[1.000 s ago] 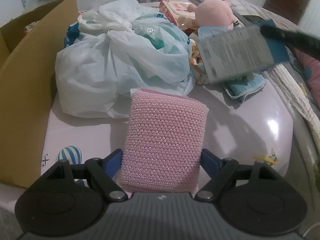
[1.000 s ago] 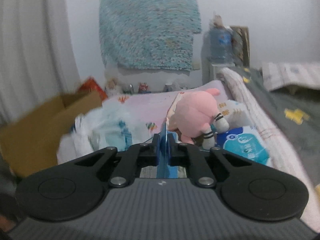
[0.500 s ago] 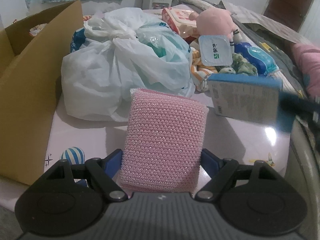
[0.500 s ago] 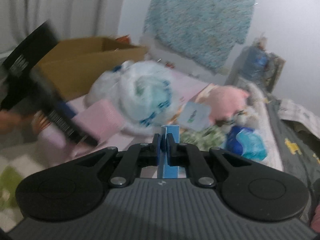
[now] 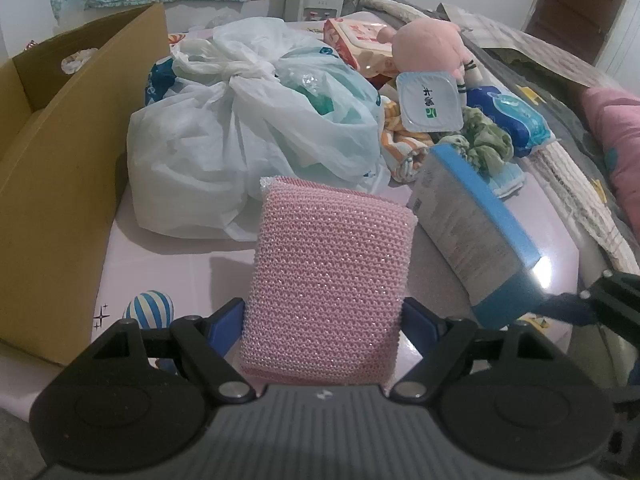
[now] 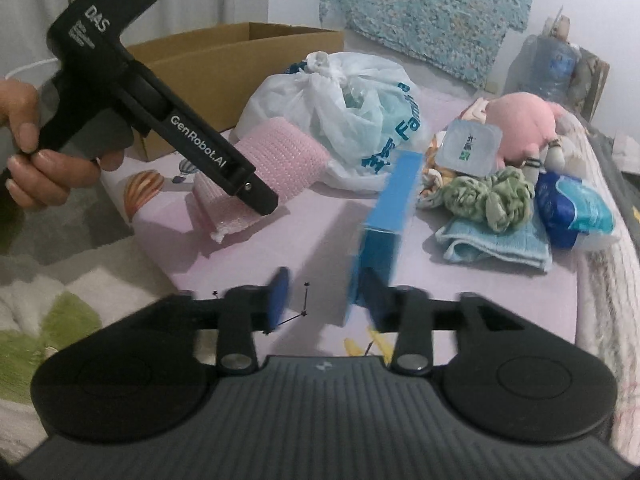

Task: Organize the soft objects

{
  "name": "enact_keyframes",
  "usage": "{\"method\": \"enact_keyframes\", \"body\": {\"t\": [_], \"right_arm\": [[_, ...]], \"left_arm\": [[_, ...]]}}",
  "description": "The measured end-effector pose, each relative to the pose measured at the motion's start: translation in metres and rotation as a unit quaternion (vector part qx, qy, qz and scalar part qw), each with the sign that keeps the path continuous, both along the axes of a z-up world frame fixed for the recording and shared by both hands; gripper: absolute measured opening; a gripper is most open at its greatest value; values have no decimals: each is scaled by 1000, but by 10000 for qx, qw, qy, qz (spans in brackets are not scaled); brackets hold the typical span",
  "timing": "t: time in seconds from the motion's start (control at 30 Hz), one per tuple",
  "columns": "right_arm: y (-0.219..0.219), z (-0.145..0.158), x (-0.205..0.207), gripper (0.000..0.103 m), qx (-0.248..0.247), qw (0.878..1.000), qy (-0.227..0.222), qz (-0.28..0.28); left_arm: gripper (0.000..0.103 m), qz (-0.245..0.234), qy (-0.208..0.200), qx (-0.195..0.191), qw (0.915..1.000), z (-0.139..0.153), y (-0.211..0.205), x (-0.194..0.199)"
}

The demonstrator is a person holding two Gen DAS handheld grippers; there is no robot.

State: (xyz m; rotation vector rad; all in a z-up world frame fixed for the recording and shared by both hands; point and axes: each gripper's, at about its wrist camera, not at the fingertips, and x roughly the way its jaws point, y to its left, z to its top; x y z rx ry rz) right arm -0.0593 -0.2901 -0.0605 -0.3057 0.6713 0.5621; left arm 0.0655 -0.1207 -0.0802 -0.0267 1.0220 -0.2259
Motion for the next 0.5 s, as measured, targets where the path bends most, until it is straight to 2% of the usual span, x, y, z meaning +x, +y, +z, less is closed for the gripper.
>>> {"method": "enact_keyframes", "body": {"t": [0.03,0.1,0.2,0.4,0.5], "right_arm": [[-2,2,-5,57,81,10000,18,-32],[-8,5,-6,61,278,9995,97,-76],[-23,15,-9,70,882,9958,247,-75],[-48,39,-7,71,1925,9809,281,-94],[-63,50,-6,73,2357,9712,166,-294]], "left_arm": [[84,0,3,-9,10000,0,1,0],[84,13,5,-20,10000,-1,2,0],[84,30,24,-39,10000,-2,4,1],[84,73,45,-82,9999,-3,7,2],[84,104,62,-100,9999,-4,8,2]]}}
